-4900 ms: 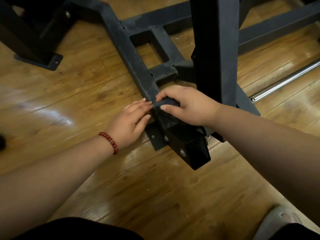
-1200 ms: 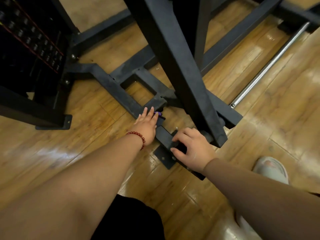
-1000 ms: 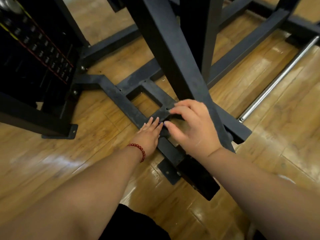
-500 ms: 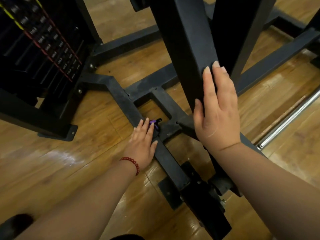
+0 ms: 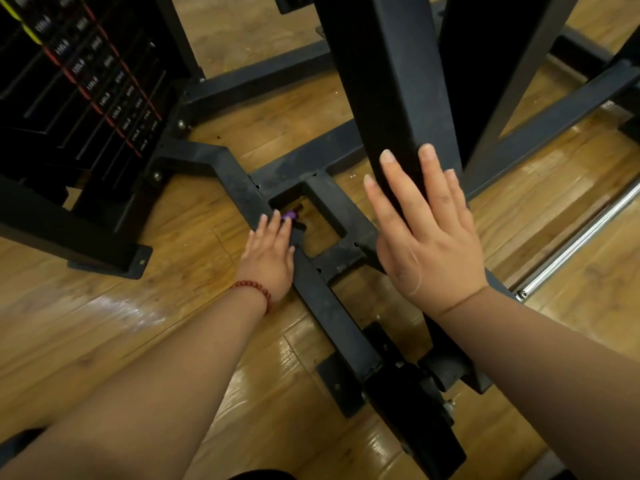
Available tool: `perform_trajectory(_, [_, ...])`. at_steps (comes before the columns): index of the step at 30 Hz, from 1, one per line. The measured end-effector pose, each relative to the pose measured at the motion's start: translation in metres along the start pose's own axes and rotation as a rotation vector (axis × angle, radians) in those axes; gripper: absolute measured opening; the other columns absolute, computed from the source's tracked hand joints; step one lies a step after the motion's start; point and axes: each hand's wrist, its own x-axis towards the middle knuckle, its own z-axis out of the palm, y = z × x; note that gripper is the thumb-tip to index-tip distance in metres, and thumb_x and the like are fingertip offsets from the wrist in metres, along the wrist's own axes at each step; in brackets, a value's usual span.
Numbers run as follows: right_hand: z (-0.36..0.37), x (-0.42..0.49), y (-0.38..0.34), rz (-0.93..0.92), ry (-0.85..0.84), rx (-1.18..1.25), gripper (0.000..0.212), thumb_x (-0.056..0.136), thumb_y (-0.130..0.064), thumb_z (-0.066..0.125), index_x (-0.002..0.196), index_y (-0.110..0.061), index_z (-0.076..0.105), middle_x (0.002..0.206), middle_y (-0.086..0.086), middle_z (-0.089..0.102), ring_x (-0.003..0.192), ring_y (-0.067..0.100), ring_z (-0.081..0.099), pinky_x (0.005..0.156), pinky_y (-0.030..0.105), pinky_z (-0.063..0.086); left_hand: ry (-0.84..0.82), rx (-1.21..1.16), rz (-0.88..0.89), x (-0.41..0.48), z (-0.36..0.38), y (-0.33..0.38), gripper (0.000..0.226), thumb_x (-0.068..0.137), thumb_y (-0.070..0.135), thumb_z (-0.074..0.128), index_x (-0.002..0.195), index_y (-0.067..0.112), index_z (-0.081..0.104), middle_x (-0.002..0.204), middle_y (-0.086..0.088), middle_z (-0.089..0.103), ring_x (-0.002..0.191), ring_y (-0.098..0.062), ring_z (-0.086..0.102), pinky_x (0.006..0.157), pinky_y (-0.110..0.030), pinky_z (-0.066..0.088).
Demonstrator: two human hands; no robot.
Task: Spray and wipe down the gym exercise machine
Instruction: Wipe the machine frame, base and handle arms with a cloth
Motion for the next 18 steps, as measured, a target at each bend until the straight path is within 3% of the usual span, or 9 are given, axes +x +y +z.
perform_trajectory(2, [0.0, -0.003, -0.002, -0.132, -0.02, -0.054, 0.05, 0.097, -0.02, 0.045, 0.146, -0.01, 0.044, 0.154, 0.01, 0.036, 0.144, 0.028, 0.026, 0.12, 0.043, 0.004, 0.015, -0.021, -0.064, 0.007, 0.0, 0.007, 0.056, 0.106, 0.03, 0.025, 0.156, 0.018, 0.004, 0.164, -0.002, -0.006, 0.15, -0.021, -0.011, 0.119, -0.034, -0.006])
perform_trajectory(5, [-0.003, -0.006, -0.001, -0.273, -0.104, -0.082, 0.05, 0.098, -0.027, 0.046, 0.144, -0.009, 0.046, 0.153, 0.01, 0.038, 0.144, 0.025, 0.03, 0.12, 0.041, 0.01, 0.019, -0.046, 0.001, -0.011, 0.008, 0.011, 0.056, 0.106, 0.033, 0.024, 0.156, 0.018, 0.003, 0.163, 0.0, -0.009, 0.149, -0.019, -0.014, 0.118, -0.033, -0.009])
perform_trajectory(9, [0.005, -0.002, -0.028, -0.117, -0.299, 0.011, 0.053, 0.094, -0.029, 0.048, 0.14, -0.004, 0.049, 0.148, 0.015, 0.045, 0.141, 0.029, 0.036, 0.12, 0.04, 0.011, 0.011, -0.066, 0.152, -0.04, 0.018, 0.001, 0.055, 0.106, 0.032, 0.025, 0.156, 0.018, 0.006, 0.163, 0.003, -0.004, 0.145, -0.008, -0.016, 0.118, -0.027, -0.011])
perform_trajectory(13, [0.038, -0.018, -0.065, 0.043, -0.773, 0.265, 0.064, 0.102, -0.04, 0.033, 0.155, -0.01, 0.014, 0.162, 0.01, 0.019, 0.15, 0.022, 0.011, 0.118, 0.032, -0.009, 0.023, -0.028, 0.132, -0.01, 0.009, -0.016, 0.052, 0.106, 0.03, 0.025, 0.155, 0.021, 0.009, 0.163, 0.005, -0.001, 0.148, -0.01, -0.009, 0.116, -0.026, -0.011])
perform_trajectory(18, [0.084, -0.026, -0.088, 0.232, -0.851, 0.428, 0.068, 0.102, -0.048, 0.031, 0.156, -0.012, 0.008, 0.164, 0.005, 0.008, 0.15, 0.018, 0.004, 0.12, 0.031, 0.005, 0.054, 0.003, 0.054, 0.024, -0.002, -0.028, 0.052, 0.106, 0.027, 0.025, 0.156, 0.021, 0.01, 0.164, 0.004, 0.001, 0.15, -0.015, -0.008, 0.118, -0.029, -0.008])
